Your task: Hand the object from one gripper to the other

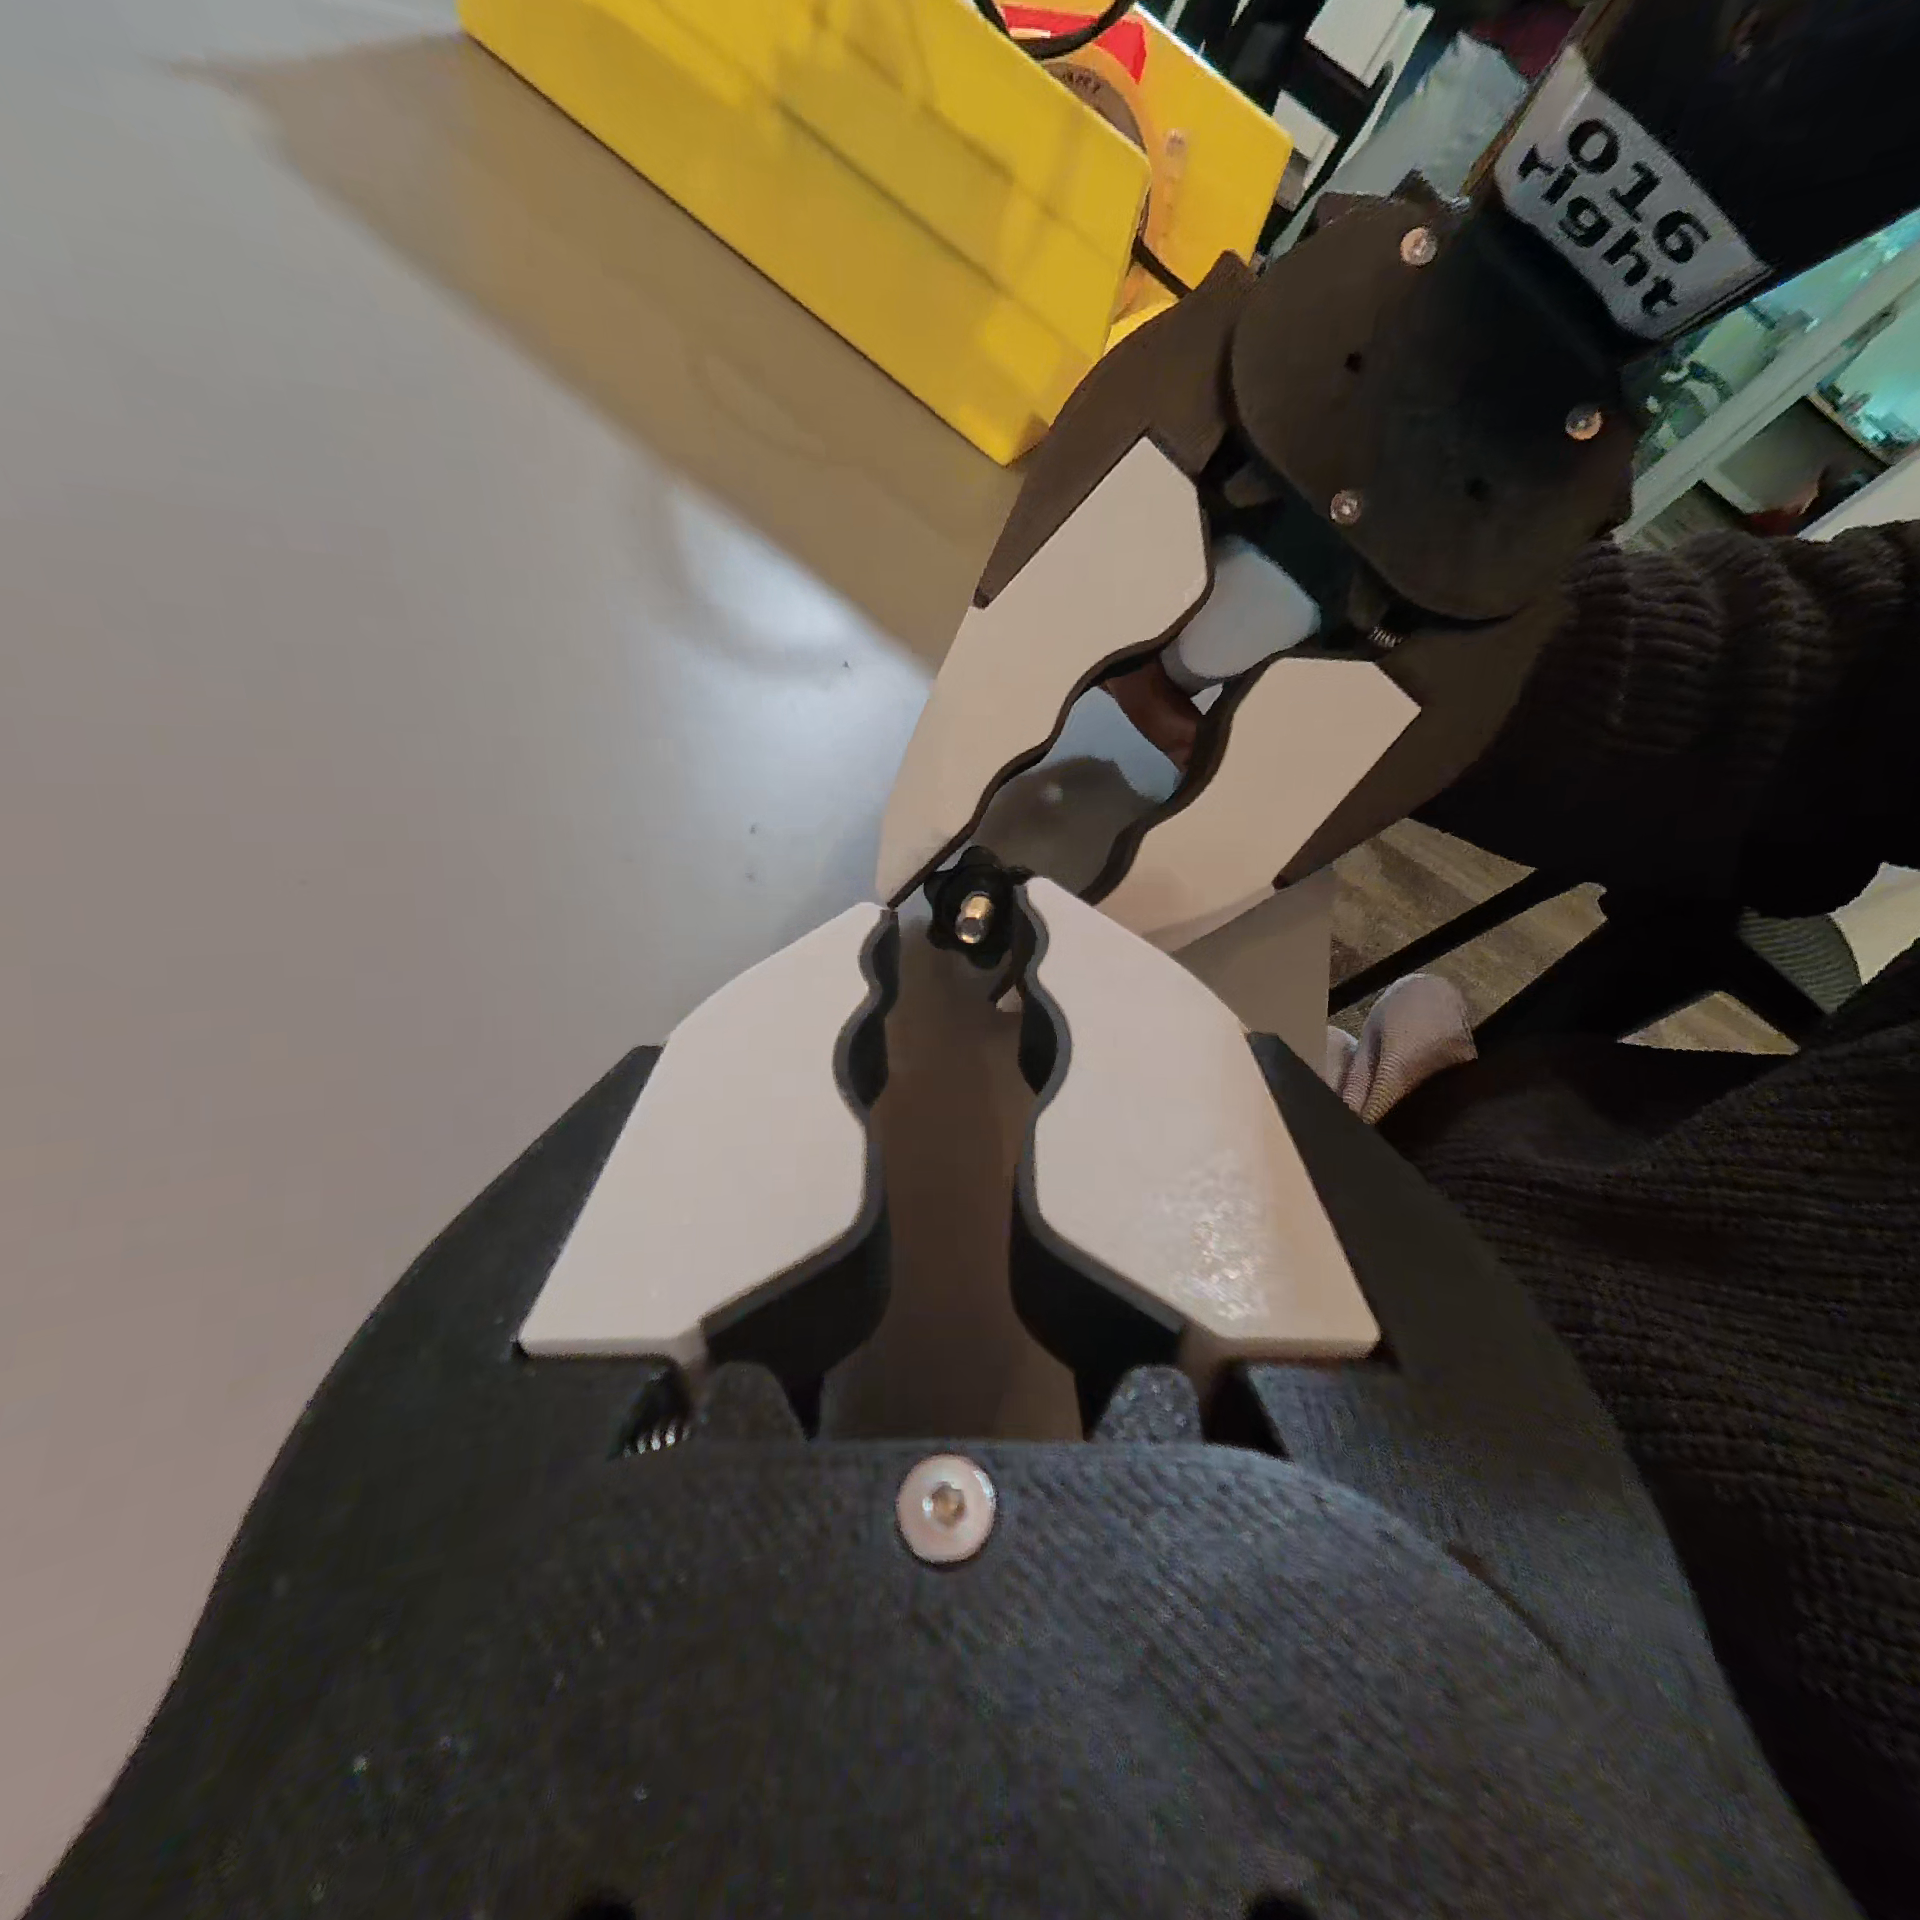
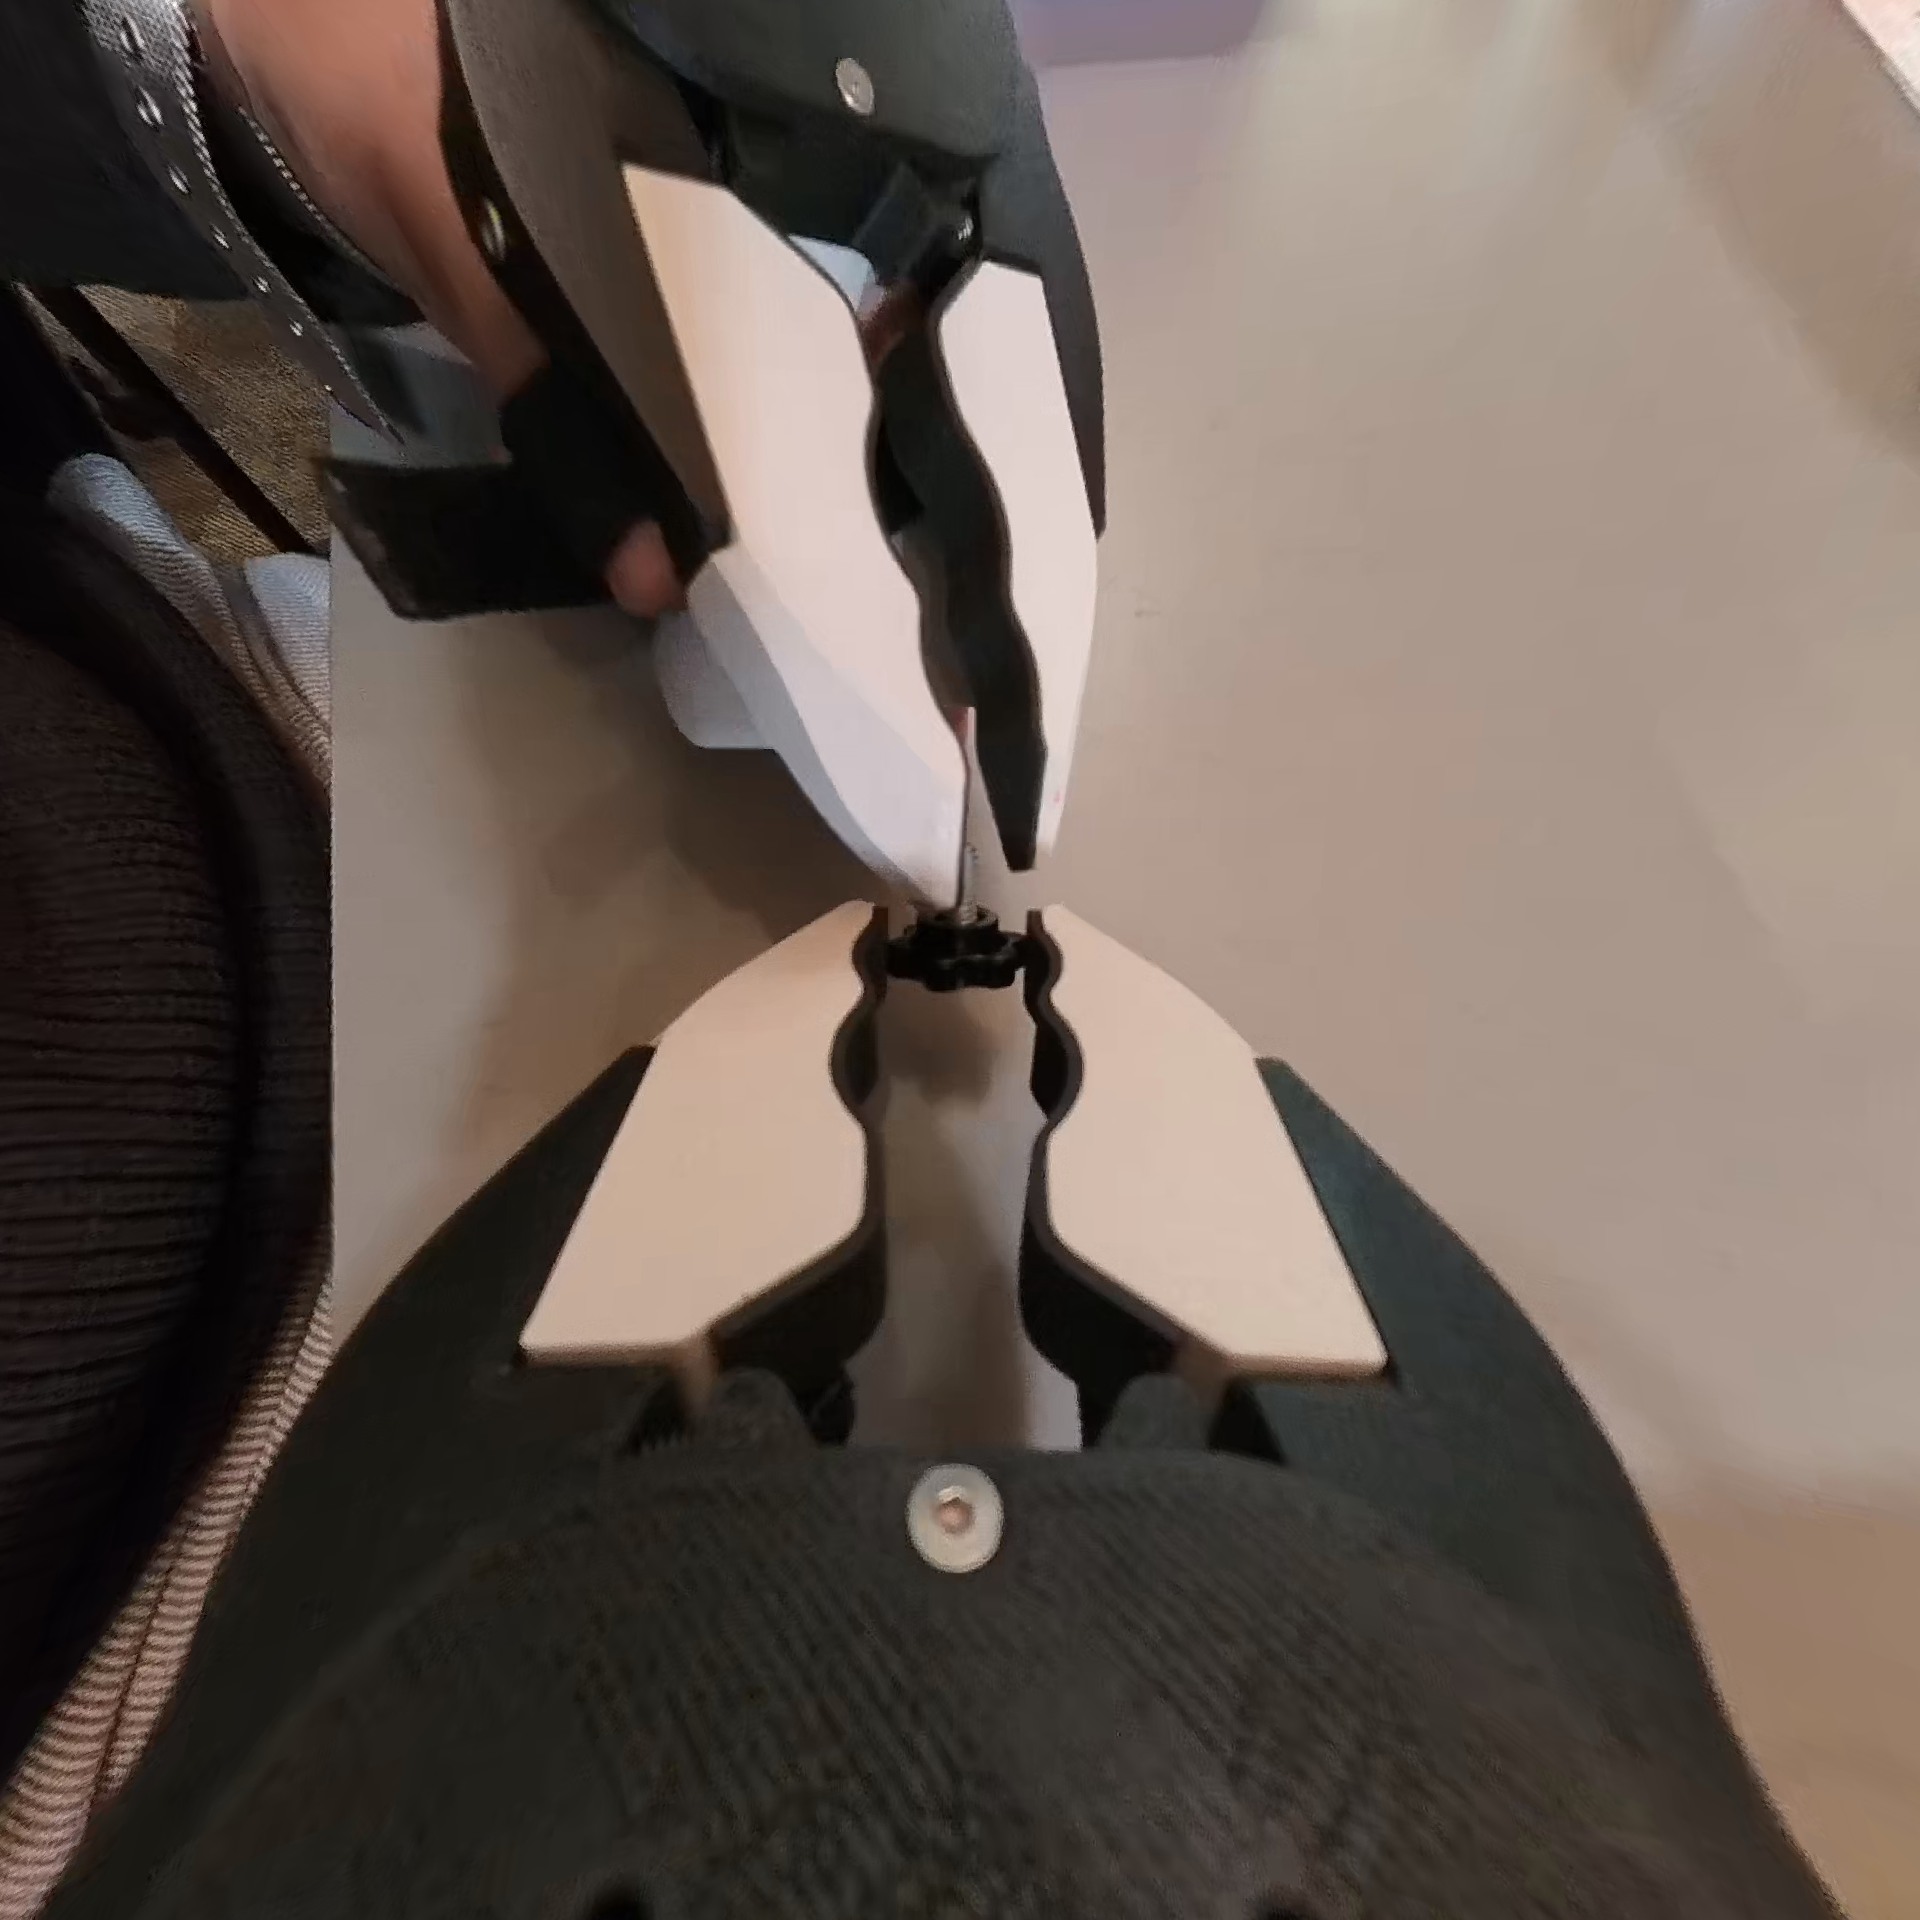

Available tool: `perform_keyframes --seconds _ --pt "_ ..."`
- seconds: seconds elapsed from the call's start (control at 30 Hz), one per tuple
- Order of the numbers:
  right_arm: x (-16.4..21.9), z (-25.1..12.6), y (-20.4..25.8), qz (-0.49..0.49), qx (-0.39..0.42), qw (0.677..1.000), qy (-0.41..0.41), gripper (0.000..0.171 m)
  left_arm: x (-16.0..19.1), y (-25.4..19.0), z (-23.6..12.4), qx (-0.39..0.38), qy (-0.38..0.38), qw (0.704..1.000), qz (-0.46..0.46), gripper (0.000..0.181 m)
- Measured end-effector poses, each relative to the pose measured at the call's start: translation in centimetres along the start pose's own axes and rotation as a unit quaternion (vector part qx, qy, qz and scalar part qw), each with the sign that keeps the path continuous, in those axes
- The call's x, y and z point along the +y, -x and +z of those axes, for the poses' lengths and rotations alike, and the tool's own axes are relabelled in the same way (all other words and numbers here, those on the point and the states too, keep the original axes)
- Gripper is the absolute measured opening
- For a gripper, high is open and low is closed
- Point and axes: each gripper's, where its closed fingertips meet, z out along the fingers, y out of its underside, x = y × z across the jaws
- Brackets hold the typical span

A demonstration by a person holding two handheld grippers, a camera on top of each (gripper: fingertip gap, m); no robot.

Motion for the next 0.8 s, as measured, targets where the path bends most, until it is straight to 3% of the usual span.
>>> perform_keyframes --seconds 0.13,0.43,0.57,0.67,0.8 --pt "0.0 0.1 0.0 -0.010 0.007 1.000 0.004 0.025 0.2 -0.3 0.1 0.006 0.007 1.000 0.004 0.008" --pt "-0.6 0.1 -0.4 -0.011 0.022 0.999 -0.024 0.025 -0.2 -0.2 -0.2 0.015 -0.005 1.000 -0.022 0.007" --pt "-1.6 -0.5 -1.7 -0.028 0.054 0.995 -0.076 0.046 -1.7 0.2 -1.0 0.034 -0.056 0.995 -0.079 0.007" --pt "-2.8 -1.3 -2.2 -0.035 0.067 0.988 -0.132 0.058 -3.1 0.5 -2.1 0.077 -0.114 0.978 -0.157 0.006" --pt "-4.7 -2.8 -2.0 -0.049 0.067 0.974 -0.209 0.050 -4.8 0.2 -3.4 0.186 -0.183 0.922 -0.285 0.005"
